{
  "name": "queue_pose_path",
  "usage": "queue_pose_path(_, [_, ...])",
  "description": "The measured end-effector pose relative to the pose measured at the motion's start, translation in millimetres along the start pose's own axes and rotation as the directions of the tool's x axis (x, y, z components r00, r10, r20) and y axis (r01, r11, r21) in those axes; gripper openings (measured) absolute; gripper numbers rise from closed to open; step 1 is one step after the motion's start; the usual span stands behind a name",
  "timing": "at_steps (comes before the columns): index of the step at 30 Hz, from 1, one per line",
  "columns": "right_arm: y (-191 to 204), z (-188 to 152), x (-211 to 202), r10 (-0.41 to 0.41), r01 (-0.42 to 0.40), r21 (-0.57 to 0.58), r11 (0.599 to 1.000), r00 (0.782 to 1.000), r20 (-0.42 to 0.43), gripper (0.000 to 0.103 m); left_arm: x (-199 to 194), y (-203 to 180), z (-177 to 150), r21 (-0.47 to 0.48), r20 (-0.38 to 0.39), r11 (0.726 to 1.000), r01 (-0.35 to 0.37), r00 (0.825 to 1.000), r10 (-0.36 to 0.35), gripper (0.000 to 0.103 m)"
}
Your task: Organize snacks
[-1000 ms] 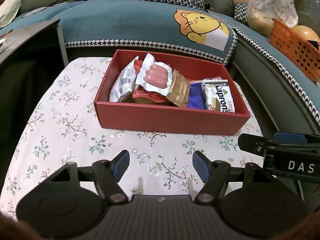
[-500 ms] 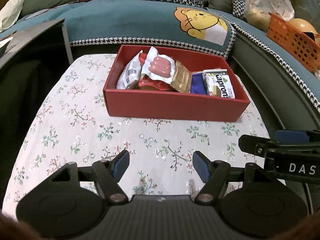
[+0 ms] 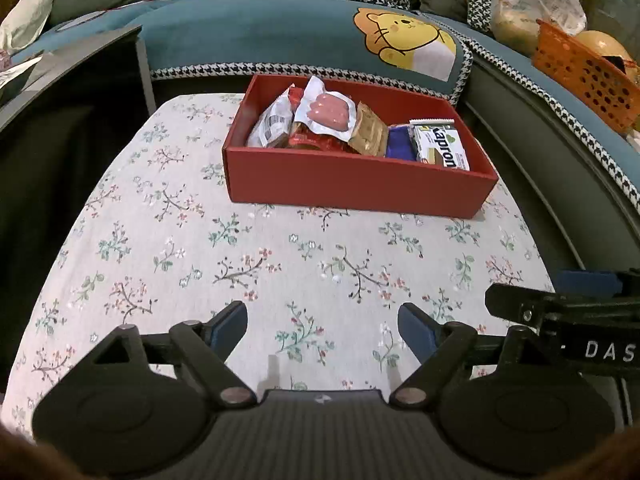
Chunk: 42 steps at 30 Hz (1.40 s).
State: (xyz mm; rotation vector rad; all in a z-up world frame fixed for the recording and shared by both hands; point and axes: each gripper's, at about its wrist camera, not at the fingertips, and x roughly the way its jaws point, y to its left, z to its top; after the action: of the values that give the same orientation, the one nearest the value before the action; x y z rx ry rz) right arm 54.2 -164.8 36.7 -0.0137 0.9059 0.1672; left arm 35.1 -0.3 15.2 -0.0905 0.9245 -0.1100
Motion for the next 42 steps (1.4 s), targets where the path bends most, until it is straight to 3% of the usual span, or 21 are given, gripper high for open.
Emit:
queue_pose_path(14, [7, -26, -14, 0.016, -0.016, -0.005, 1.000, 1.000, -0.011, 0.086, -16, 1, -17, 0.029, -0.004, 1.000, -0.011, 1.000, 0.011, 0.103])
queue_pose_path(32, [9, -30, -20, 0.052, -0.052, -0.004, 0.999, 0.999, 0.005, 0.086, -18, 9, -19, -0.048, -0.023, 0.998, 0.052, 0.998, -0.053, 0.103])
queue_pose_path(42, [10, -28, -20, 0.074, -0.074, 0.003, 0.997, 0.997, 0.010, 0.086, -26, 9, -21, -0.019, 0.063, 0.999, 0.045, 0.997, -0.044, 0.103])
